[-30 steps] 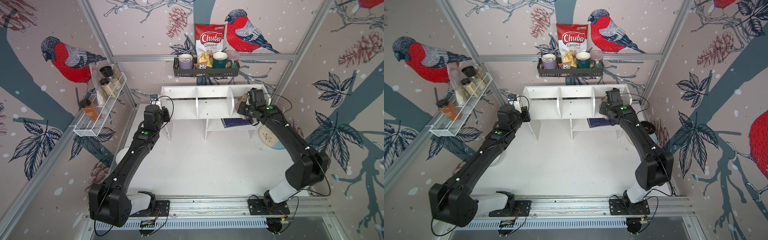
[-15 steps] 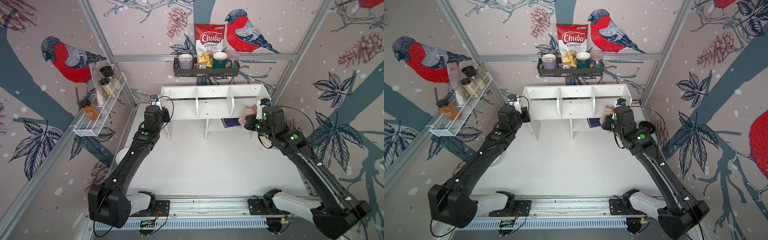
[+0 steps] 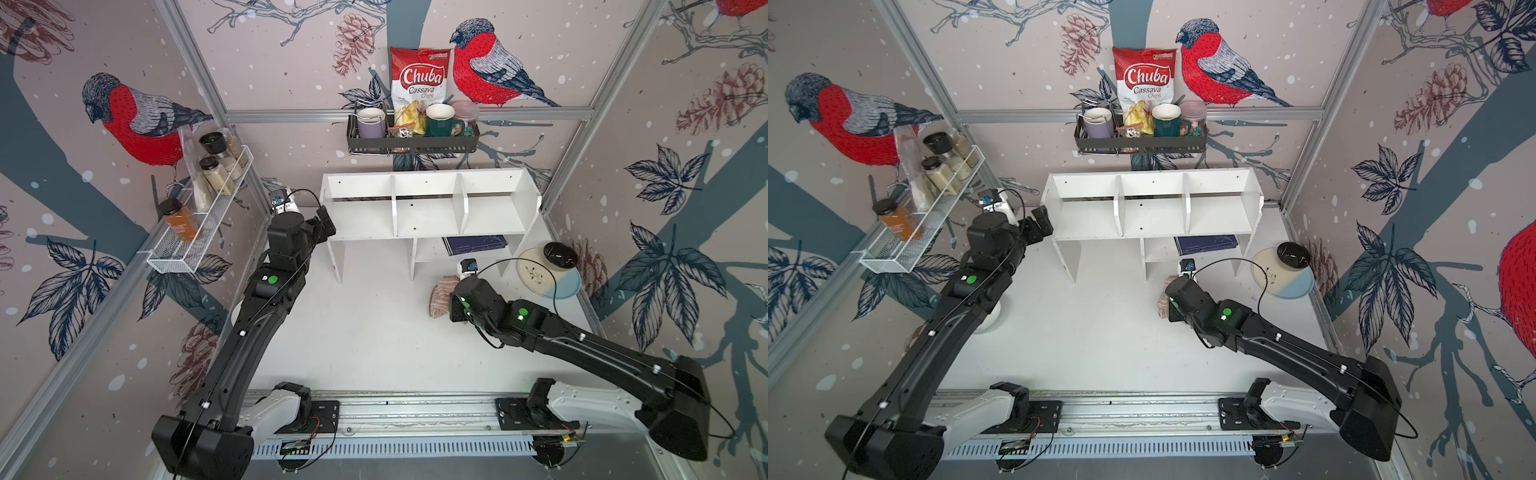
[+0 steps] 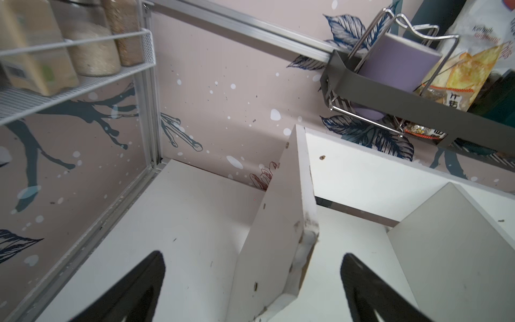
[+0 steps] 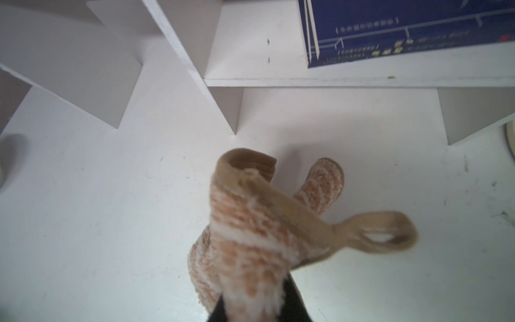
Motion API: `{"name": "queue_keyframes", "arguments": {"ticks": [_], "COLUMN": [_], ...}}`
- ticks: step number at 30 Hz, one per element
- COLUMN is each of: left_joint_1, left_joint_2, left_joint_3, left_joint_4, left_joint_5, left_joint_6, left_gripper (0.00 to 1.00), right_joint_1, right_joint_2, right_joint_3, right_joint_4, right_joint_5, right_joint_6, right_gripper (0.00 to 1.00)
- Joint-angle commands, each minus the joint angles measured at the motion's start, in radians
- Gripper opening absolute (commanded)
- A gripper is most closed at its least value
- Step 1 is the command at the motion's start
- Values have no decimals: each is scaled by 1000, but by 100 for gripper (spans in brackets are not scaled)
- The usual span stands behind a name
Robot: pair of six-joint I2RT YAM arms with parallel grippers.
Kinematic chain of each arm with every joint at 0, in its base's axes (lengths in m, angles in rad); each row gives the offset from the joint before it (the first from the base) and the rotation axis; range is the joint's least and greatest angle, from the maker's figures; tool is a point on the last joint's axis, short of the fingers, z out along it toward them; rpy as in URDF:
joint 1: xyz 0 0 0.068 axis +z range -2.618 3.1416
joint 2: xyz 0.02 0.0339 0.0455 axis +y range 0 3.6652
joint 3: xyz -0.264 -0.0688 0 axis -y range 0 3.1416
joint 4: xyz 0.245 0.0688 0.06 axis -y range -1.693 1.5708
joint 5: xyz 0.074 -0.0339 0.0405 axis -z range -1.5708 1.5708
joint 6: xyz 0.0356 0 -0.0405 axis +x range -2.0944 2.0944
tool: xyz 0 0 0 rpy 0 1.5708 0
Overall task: Wipe the bookshelf clean with a cloth
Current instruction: Place the cleaning item at the center of the board, then reset both arms
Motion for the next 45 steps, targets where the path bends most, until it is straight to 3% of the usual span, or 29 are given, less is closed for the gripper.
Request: {"name": "queue_keyframes", "arguments": {"ticks": [1,5,7,9,10,15,18,20,22,24,27,28,30,33,36,39,42,45], "left_joint_1": [2,2,3,2,2,2,2,3,7,15,58,77,111,138,140,150,165,167], "left_joint_2": [-96,-223,-250,-247,-240,-218,-208,-199,-187,-165,-93,-57,9,104,194,281,384,398], "left_joint_3": [-80,-228,-289,-318,-325,-376,-413,-455,-501,-554,-620,-632,-649,-691,-725,-769,-777,-714], "left_joint_4": [-81,-100,-109,-146,-157,-123,-84,-43,50,158,339,382,453,623,763,950,1055,956], "left_joint_5": [-83,-101,-114,-150,-164,-190,-297,-366,-373,-375,-373,-370,-368,-329,-330,-361,-334,-234], "left_joint_6": [27,36,26,8,7,8,16,17,60,102,124,124,114,136,195,208,198,229], "left_gripper": [98,98,98,98,98,98,98,99,99,99,99,99,98,99,98,98,97,97], "right_joint_1": [-80,-130,-135,-135,-135,-127,-128,-135,-149,-171,-192,-230,-386,-682,-856,-899,-871,-821], "right_joint_2": [99,223,269,282,270,101,-62,-179,-265,-342,-497,-553,-631,-572,-404,-262,-72,109], "right_joint_3": [-41,-54,-28,-11,-9,-11,-14,-19,-39,-117,-356,-437,-547,-525,-507,-537,-588,-514], "right_joint_4": [200,278,265,230,214,88,-1,-70,-124,-119,204,330,513,434,453,619,984,1145], "right_joint_5": [-116,-168,-158,-133,-119,-6,90,239,449,571,803,787,629,461,373,342,310,262], "right_joint_6": [80,59,43,35,33,6,-11,2,37,74,-70,-135,-213,-89,-108,-139,-200,-332], "right_gripper": [27,43,63,96,100,99,100,99,99,99,99,99,99,99,99,99,99,99]}}
